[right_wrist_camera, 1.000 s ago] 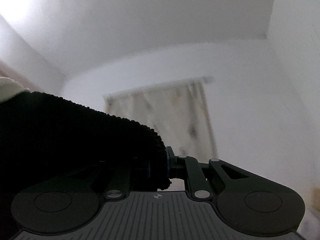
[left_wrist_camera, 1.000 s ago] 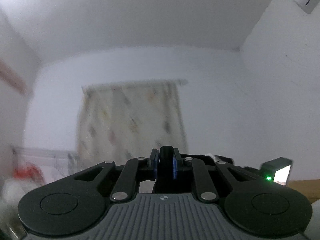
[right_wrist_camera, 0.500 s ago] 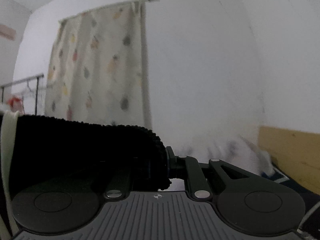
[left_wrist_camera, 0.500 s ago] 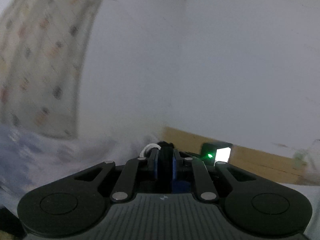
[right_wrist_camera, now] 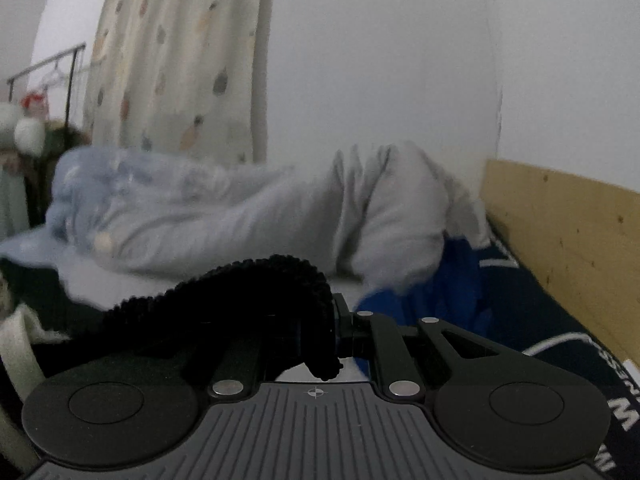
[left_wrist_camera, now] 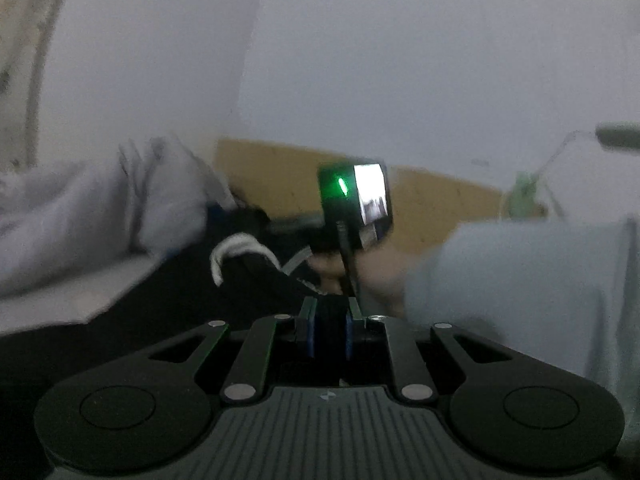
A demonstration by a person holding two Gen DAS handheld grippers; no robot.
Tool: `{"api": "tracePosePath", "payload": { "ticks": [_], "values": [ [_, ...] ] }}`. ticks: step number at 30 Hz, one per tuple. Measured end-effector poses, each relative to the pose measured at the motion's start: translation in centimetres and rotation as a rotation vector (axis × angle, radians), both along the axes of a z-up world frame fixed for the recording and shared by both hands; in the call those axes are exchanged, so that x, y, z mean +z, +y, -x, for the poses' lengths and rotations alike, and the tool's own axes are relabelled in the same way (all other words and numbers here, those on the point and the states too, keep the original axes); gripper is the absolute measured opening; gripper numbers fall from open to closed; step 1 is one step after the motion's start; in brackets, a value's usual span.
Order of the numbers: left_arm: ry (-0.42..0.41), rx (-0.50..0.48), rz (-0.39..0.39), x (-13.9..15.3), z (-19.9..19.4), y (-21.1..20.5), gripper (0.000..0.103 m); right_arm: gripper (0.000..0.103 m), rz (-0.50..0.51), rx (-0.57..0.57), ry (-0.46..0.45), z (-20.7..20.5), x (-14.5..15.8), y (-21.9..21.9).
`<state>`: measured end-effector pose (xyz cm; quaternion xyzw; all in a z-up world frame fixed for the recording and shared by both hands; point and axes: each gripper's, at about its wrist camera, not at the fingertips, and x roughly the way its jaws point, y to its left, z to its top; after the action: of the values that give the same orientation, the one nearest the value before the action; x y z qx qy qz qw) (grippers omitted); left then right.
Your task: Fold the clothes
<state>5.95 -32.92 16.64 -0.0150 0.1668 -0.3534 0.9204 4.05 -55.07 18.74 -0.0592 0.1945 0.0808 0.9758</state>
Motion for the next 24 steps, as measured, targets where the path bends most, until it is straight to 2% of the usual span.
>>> {"api": "tracePosePath", "payload": {
  "ticks": [2,6,7,11,13,15,17,21,24],
  "values": [
    [0.018,-0.013,-0.025,-0.3,0.7,-0.7,0.017,0.016,0.026,0.011,0.04,1.8,-2.0,-2.2],
    [0.048,-0.041,-0.103,-3.6,0.3,-2.6,0.017,0.017,0.103,0.029,0.121,3.1,-4.4,-3.8],
    [0.052,-0.045,-0.116,-3.6,0.3,-2.5,0.017,0.017,0.121,0.035,0.135,3.7,-4.9,-4.1],
    [0.079,-0.067,-0.181,-6.1,0.4,-5.1,0.018,0.026,0.206,0.053,0.204,4.1,-7.4,-4.7],
    [0.092,-0.081,-0.216,-6.8,0.6,-5.9,0.019,0.037,0.264,0.061,0.24,4.4,-8.2,-4.5],
    [0.114,-0.11,-0.25,-7.2,0.2,-7.1,0.022,0.058,0.338,0.067,0.255,5.3,-8.5,-4.3],
    [0.143,-0.134,-0.262,-7.4,0.3,-7.6,0.026,0.068,0.406,0.081,0.256,6.1,-8.2,-4.0],
    [0.164,-0.222,-0.25,-7.2,0.8,-8.4,0.031,0.083,0.532,0.133,0.261,7.5,-6.9,-2.8],
    [0.149,-0.256,-0.233,-6.6,1.0,-9.1,0.038,0.089,0.649,0.202,0.235,8.3,-5.5,-1.1]
  ]
}}
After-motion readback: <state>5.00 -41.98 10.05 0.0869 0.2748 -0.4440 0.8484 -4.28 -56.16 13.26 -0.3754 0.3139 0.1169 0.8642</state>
